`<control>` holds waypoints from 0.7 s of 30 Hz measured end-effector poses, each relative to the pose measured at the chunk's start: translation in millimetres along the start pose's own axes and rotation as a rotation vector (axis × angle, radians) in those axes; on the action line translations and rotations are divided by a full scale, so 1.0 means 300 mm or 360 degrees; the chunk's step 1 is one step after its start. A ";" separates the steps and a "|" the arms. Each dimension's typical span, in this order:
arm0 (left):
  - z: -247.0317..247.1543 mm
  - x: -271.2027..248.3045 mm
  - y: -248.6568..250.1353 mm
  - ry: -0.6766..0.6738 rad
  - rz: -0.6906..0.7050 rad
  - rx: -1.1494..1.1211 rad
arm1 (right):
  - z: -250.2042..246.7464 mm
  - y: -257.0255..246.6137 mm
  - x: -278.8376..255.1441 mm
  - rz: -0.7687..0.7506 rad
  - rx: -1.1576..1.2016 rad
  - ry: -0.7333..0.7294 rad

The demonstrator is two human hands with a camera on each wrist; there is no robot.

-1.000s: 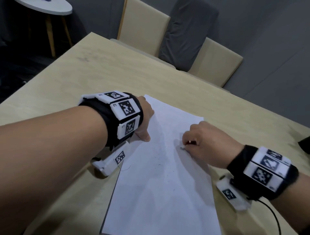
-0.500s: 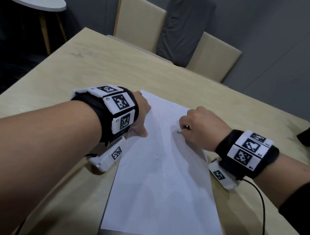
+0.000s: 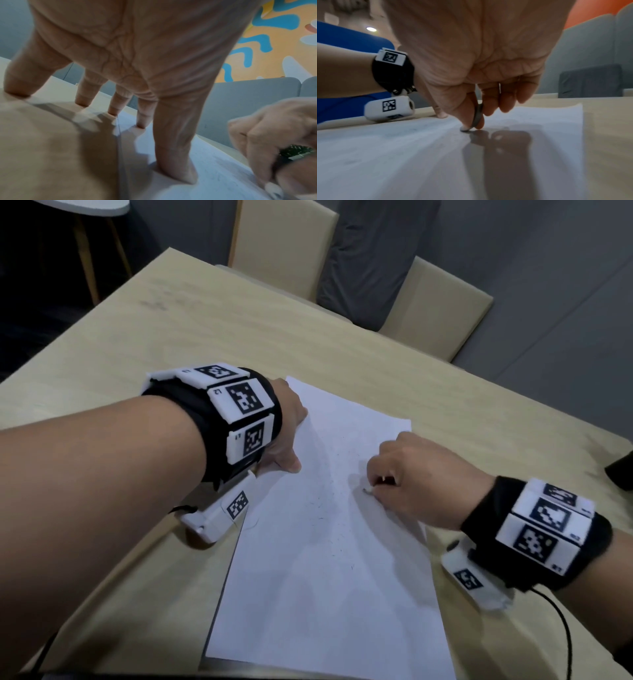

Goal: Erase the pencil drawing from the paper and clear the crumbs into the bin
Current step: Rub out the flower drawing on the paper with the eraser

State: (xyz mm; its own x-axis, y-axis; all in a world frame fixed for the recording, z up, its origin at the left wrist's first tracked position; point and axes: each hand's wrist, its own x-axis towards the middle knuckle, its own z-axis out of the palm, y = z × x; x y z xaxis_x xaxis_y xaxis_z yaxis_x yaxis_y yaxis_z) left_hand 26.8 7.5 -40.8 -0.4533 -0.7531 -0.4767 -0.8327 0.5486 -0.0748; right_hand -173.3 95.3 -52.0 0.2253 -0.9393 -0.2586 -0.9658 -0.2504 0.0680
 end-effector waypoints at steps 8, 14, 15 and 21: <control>0.004 0.005 0.002 0.0031 -0.0005 -0.0003 | -0.005 -0.025 -0.002 0.0057 -0.0075 0.0073; 0.006 0.008 0.005 0.0049 0.0005 -0.0016 | -0.019 -0.033 0.008 0.0158 -0.0122 0.0084; 0.008 0.009 0.004 0.0051 0.0008 -0.0007 | -0.017 -0.034 0.011 0.0147 -0.0108 0.0096; 0.011 0.011 0.002 0.0061 0.0008 -0.0014 | -0.024 -0.053 0.022 0.0184 -0.0082 0.0036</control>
State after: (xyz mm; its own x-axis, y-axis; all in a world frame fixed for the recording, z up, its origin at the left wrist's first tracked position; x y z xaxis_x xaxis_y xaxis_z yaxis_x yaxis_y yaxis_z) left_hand 25.8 6.6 -45.2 -0.4691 -0.7639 -0.4432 -0.8331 0.5493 -0.0650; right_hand -155.6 91.3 -48.0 0.1162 -0.9675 -0.2245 -0.9778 -0.1511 0.1454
